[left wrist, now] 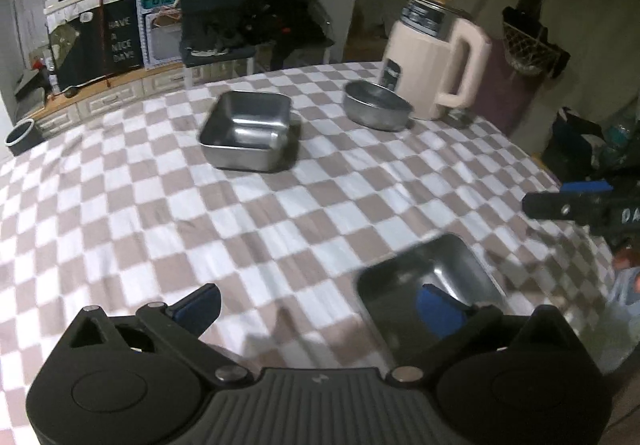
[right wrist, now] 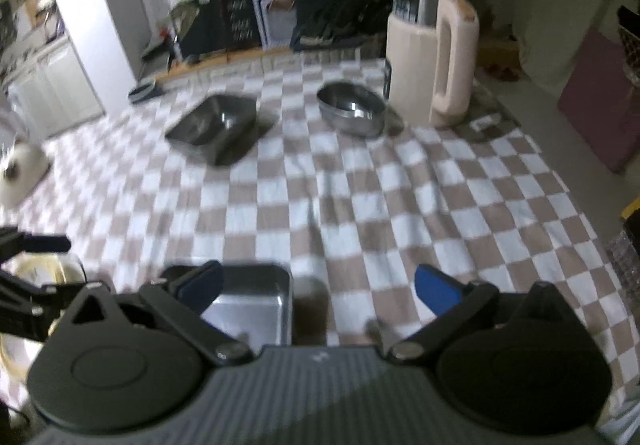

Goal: Organize plates and bowls

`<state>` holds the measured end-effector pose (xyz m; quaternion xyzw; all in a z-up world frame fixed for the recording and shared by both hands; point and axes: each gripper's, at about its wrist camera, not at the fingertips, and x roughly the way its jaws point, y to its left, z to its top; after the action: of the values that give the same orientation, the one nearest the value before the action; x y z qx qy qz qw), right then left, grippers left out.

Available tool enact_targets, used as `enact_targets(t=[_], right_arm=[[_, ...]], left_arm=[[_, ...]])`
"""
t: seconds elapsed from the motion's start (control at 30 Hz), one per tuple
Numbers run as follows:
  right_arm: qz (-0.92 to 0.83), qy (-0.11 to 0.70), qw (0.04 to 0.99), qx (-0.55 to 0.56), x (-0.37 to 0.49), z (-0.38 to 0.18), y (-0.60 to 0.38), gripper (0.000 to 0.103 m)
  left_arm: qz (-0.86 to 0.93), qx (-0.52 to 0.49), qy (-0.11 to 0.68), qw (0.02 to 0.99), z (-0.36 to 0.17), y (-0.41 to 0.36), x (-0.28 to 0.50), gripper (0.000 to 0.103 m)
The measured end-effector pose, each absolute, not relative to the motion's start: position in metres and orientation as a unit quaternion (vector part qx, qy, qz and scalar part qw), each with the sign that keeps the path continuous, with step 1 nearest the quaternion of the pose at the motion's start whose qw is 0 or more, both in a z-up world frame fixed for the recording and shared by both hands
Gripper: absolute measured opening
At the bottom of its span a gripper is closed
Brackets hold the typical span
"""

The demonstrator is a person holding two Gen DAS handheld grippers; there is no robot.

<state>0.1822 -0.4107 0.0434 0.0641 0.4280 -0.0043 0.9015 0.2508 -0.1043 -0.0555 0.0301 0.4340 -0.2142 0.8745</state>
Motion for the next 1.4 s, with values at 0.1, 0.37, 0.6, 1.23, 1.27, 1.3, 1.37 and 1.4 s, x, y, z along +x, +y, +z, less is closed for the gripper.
enact_targets(t=[0.1,0.37,0.6,1.23,1.27,1.3,1.37,1.4], right_arm=[[-0.011,0.41,0.908,0.09,0.197,0.047,-0.401,0.102],[-0.005,0.372,0.917,0.144,0.26,0.04,-0.352,0.103],[0.013,0.367,0.925,0.101,0.334,0.033,-0.32,0.103],[0.08,0.509,0.841,-0.165,0.522,-0.008,-0.267,0.073],[0.082,0.512,0.836,-0.179,0.527,-0.015,-0.263,0.073],[0.083,0.513,0.834,-0.186,0.533,-0.021,-0.259,0.071],[0.089,0.509,0.835,-0.191,0.54,-0.028,-0.254,0.063],[0.093,0.506,0.836,-0.19,0.542,-0.031,-0.252,0.059]], left_arm=[[-0.201,0.021,0.43,0.88,-0.054,-0.089,0.269,0.103],[-0.162,-0.007,0.411,0.897,-0.048,-0.056,0.328,0.103],[-0.137,-0.176,0.438,0.871,-0.07,-0.04,0.384,0.103],[-0.102,-0.331,0.486,0.802,-0.151,-0.071,0.441,0.08],[-0.106,-0.331,0.485,0.802,-0.151,-0.071,0.442,0.078],[-0.111,-0.334,0.484,0.801,-0.151,-0.072,0.443,0.073],[-0.118,-0.341,0.481,0.799,-0.15,-0.072,0.445,0.068],[-0.122,-0.344,0.479,0.798,-0.15,-0.072,0.446,0.065]])
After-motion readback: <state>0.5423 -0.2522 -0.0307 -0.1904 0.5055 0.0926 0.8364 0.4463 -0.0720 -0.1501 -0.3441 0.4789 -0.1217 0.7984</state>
